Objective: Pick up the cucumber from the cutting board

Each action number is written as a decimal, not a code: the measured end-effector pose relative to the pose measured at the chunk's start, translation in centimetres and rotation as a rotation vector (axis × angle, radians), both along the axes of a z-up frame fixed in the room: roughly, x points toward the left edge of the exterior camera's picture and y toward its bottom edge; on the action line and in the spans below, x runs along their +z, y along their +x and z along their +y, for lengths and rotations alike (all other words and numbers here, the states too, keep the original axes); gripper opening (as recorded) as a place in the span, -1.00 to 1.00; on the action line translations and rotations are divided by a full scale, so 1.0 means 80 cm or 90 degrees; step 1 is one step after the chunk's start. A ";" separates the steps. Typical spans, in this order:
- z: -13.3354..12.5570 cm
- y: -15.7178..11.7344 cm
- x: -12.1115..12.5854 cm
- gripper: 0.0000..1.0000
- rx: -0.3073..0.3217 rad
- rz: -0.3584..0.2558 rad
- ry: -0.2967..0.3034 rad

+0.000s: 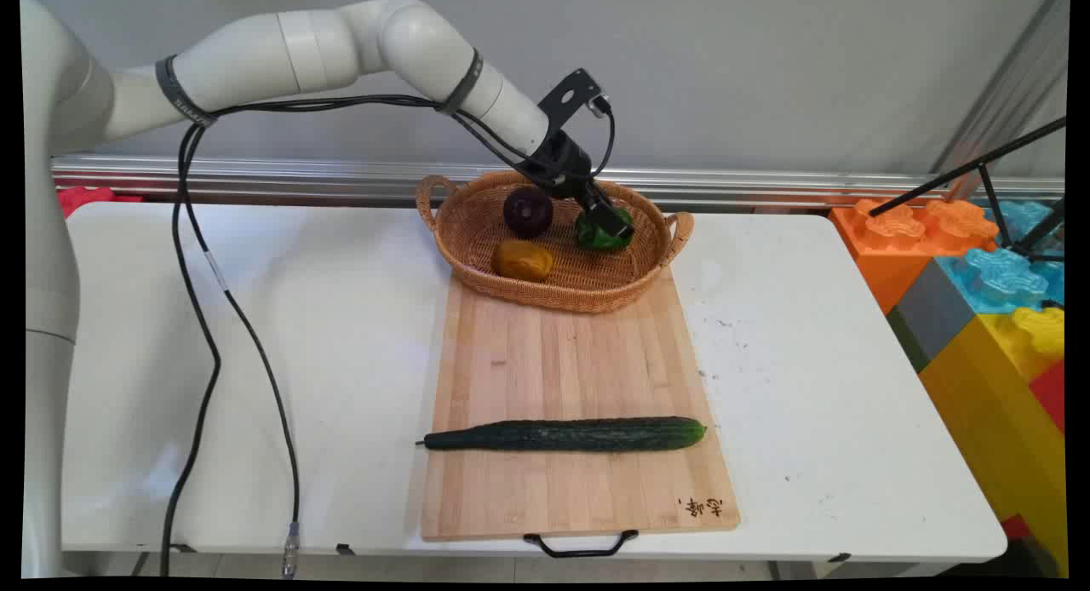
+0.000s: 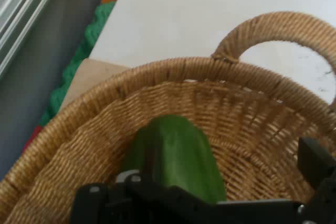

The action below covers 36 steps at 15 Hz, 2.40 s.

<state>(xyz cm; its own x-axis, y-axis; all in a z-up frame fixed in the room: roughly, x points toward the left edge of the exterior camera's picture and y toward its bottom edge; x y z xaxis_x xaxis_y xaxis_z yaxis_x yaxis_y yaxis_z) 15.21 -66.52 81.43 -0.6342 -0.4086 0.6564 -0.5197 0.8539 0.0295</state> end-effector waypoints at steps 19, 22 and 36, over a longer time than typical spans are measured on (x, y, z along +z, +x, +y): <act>0.214 0.048 0.118 1.00 -0.112 0.039 0.181; 0.248 0.044 0.098 1.00 -0.145 0.021 0.185; 0.299 -0.006 -0.032 1.00 -0.237 -0.039 0.104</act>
